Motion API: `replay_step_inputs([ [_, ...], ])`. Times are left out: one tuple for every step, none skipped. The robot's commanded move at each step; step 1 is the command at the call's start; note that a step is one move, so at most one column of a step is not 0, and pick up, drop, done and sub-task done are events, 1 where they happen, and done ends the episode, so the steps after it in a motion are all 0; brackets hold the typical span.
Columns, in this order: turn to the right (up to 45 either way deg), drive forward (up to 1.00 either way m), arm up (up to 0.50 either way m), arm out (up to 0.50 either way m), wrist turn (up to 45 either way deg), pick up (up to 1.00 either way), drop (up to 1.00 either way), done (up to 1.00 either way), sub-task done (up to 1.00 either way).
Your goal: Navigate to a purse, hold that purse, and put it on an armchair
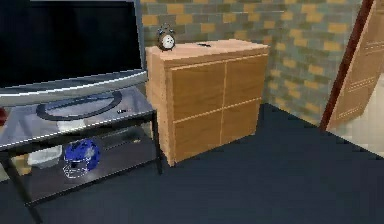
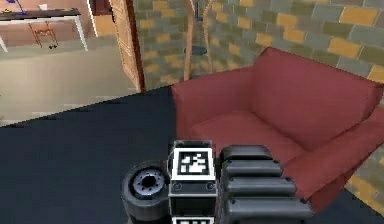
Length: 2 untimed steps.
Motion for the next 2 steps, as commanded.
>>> replay_step_inputs([
  [45.0, 0.0, 0.0, 0.0, 0.0, 0.0, 0.0, 0.0, 0.0],
  [15.0, 0.0, 0.0, 0.0, 0.0, 0.0, 0.0, 0.0, 0.0],
])
